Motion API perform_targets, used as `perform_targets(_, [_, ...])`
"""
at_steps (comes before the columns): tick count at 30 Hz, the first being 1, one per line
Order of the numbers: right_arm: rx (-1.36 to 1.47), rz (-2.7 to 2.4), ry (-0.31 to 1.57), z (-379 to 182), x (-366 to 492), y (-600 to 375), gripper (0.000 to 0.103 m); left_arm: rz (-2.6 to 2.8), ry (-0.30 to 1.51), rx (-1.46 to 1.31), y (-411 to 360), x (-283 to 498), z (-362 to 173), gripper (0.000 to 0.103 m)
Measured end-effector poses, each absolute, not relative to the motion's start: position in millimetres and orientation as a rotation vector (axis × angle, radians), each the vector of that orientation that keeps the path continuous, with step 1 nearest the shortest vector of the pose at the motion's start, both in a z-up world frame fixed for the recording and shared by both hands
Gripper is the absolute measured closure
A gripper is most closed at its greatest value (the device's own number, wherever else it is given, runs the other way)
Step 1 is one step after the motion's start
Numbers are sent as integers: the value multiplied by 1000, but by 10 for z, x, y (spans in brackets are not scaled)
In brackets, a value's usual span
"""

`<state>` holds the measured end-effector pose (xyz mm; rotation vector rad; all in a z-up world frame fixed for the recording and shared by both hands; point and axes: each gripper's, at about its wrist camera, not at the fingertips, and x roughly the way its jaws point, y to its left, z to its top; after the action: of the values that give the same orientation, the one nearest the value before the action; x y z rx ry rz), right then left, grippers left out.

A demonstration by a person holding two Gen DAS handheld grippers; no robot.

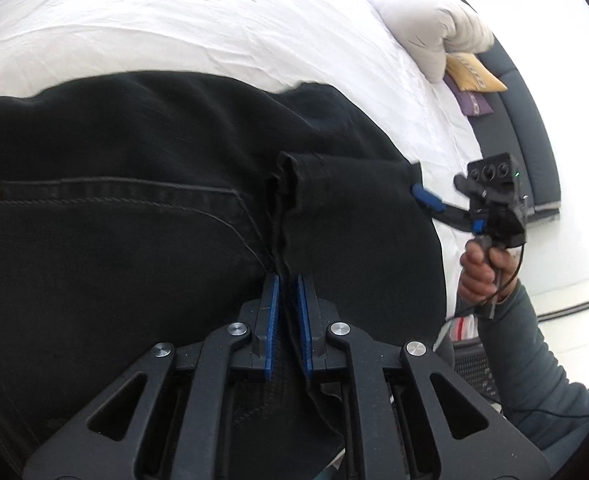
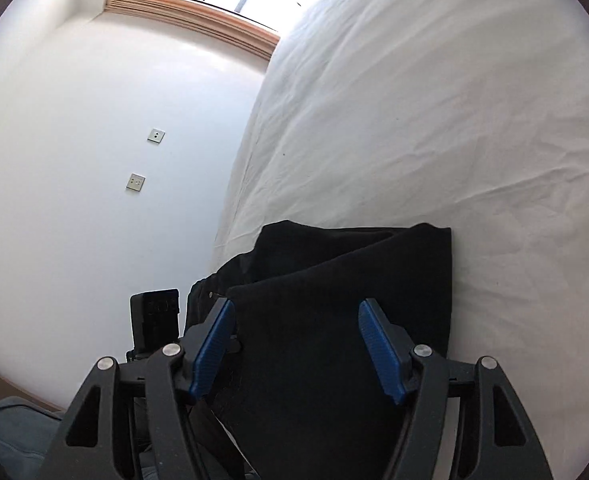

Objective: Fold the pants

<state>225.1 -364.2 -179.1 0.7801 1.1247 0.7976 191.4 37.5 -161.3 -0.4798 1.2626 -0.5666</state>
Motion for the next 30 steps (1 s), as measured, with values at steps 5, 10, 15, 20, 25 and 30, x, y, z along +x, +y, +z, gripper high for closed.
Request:
perform_targets(5, [832, 849, 1110, -1918, 1981, -3653, 42, -555, 1253, -487, 365, 1936, -1608, 94])
perform_targets(10, [813, 871, 1156, -1945, 1255, -3587, 40, -561, 1220, -534, 425, 1875, -1623, 94])
perform_targets(15, [809, 866, 1208, -1865, 659, -3462, 30, -501, 1161, -549, 684, 1653, -1499, 94])
perform_targets(20, [716, 900, 1231, -1641, 283, -3215, 28, -416, 1044, -560, 1100, 965, -1187, 94])
perform_targets(25, [777, 964, 1024, -1305, 599, -2961, 28, -289, 931, -624, 1552, 173, -1031, 81])
perform_targets(30, [815, 992, 1039, -1335, 1184, -2389, 28, -44, 836, -816, 2151, -159, -1217, 2])
